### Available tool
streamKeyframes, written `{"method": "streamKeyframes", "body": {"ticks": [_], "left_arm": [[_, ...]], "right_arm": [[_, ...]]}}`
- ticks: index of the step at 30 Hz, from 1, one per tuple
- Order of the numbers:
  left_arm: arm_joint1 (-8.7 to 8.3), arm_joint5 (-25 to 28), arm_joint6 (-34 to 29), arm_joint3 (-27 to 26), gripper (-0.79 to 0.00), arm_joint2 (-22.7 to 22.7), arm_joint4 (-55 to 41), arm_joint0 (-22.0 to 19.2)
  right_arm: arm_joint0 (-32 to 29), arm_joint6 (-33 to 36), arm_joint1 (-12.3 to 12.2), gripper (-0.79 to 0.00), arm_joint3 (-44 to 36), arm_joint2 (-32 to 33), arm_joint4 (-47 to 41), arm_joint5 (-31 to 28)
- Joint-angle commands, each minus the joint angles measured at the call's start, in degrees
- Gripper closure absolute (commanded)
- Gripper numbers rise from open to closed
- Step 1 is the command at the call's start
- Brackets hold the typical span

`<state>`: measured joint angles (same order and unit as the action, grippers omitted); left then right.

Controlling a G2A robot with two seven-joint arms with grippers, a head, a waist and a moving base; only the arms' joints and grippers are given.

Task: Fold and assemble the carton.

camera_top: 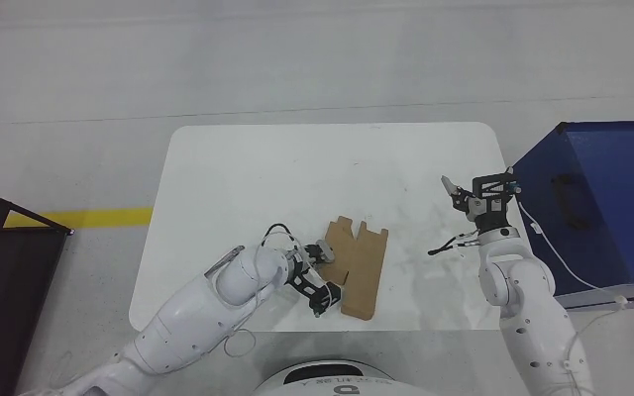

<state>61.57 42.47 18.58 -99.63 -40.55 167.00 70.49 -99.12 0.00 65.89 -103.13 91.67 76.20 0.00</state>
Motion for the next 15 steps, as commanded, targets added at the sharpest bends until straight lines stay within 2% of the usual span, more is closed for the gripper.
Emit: {"method": "streamKeyframes", "body": {"ticks": [1,3,4,10,15], "left_arm": [[0.20,-0.12,-0.32,0.09,-0.194,0.54,-0.15,-0.35],[0.39,-0.20,-0.69,0.29,-0.092,1.18,-0.01,-0.67],[0.51,-0.27,-1.00,0.37,0.000,1.52,0.10,-0.85],[1.16,-3.71,-5.88,0.18,0.000,0.49,-2.61,-0.44],[1.09,-9.08,-9.10,-0.77,0.000,-5.58,-12.50,2.30]], "right_arm": [[0.00,0.00,0.00,-0.785,0.00,0.00,0.00,0.00],[0.00,0.00,0.00,-0.785,0.00,0.00,0.00,0.00],[0.00,0.00,0.00,-0.785,0.00,0.00,0.00,0.00],[0.00,0.00,0.00,-0.785,0.00,0.00,0.00,0.00],[0.00,0.00,0.00,-0.785,0.00,0.00,0.00,0.00]]}}
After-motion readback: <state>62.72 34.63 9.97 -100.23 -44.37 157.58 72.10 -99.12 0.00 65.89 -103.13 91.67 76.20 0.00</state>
